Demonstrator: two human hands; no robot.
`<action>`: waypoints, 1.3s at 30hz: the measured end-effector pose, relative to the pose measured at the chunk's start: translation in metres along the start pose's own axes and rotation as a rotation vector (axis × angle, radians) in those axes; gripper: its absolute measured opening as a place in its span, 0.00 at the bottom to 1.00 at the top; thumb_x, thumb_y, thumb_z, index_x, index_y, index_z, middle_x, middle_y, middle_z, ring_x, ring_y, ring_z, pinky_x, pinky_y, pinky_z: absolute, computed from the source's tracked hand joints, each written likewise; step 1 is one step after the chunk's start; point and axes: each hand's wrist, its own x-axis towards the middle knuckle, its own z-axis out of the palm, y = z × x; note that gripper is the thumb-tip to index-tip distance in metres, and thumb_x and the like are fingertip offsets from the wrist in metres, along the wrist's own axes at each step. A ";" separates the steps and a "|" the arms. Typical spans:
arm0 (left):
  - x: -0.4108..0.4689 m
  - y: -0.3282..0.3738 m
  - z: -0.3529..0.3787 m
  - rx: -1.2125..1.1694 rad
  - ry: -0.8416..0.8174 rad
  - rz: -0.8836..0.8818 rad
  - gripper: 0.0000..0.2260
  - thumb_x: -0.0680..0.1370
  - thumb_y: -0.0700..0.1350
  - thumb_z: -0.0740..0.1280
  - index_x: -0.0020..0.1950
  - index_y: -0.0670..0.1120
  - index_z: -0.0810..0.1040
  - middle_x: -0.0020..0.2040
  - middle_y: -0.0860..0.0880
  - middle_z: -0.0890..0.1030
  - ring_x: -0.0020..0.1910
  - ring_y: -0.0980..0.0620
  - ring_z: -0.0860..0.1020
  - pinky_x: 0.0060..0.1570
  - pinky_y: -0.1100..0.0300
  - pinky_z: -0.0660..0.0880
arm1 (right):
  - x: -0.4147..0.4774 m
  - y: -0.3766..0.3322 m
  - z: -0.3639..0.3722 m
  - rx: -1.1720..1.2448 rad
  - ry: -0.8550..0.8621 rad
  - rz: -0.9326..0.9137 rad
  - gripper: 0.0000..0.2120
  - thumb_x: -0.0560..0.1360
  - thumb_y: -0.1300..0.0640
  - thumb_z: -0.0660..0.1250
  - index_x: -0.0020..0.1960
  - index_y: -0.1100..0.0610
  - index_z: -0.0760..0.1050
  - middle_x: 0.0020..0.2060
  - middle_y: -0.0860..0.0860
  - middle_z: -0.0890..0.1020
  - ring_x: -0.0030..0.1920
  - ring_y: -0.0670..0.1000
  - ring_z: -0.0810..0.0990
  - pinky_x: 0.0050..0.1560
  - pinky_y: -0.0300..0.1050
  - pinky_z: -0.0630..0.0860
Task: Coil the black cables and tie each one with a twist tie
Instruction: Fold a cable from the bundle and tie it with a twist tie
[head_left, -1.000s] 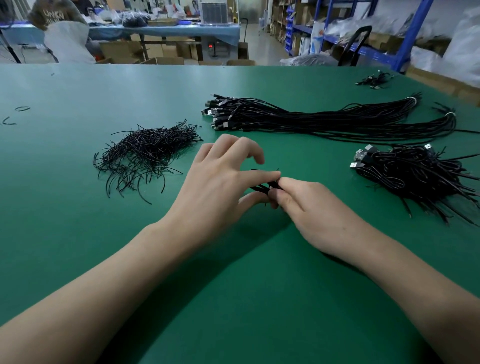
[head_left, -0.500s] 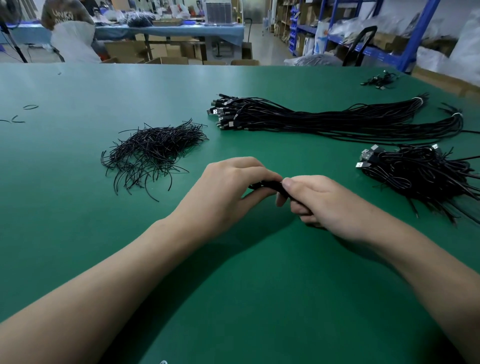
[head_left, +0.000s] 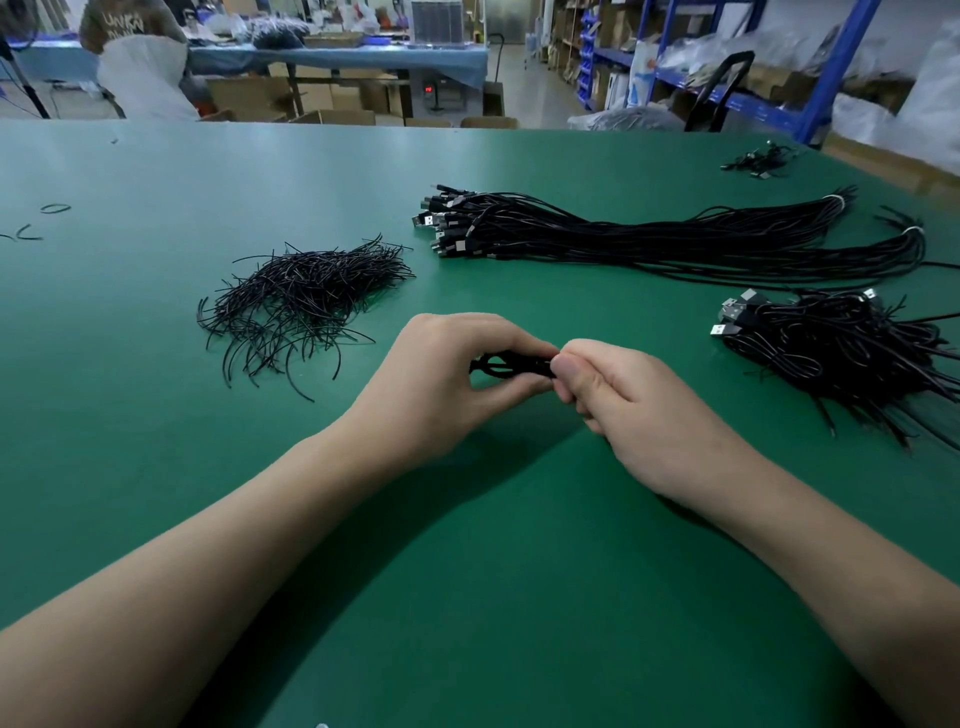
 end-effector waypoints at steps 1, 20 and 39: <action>0.000 0.000 0.000 -0.070 0.011 -0.028 0.08 0.76 0.45 0.76 0.54 0.49 0.86 0.47 0.58 0.86 0.47 0.62 0.83 0.50 0.70 0.74 | 0.001 0.000 0.000 0.058 0.002 0.004 0.17 0.85 0.48 0.55 0.40 0.53 0.70 0.27 0.44 0.65 0.28 0.47 0.63 0.30 0.45 0.61; 0.000 -0.007 0.008 -0.680 0.051 -0.279 0.07 0.74 0.40 0.76 0.49 0.38 0.86 0.45 0.41 0.87 0.42 0.52 0.82 0.52 0.58 0.79 | 0.001 -0.008 0.002 0.616 -0.071 0.102 0.17 0.86 0.48 0.53 0.42 0.55 0.67 0.29 0.45 0.59 0.28 0.46 0.56 0.30 0.42 0.52; -0.002 0.001 0.007 -0.498 -0.140 -0.288 0.06 0.77 0.45 0.75 0.41 0.48 0.85 0.34 0.46 0.78 0.36 0.53 0.69 0.38 0.55 0.66 | -0.002 -0.004 -0.003 -0.189 0.085 -0.207 0.07 0.84 0.45 0.57 0.49 0.47 0.67 0.29 0.44 0.74 0.29 0.51 0.68 0.33 0.52 0.68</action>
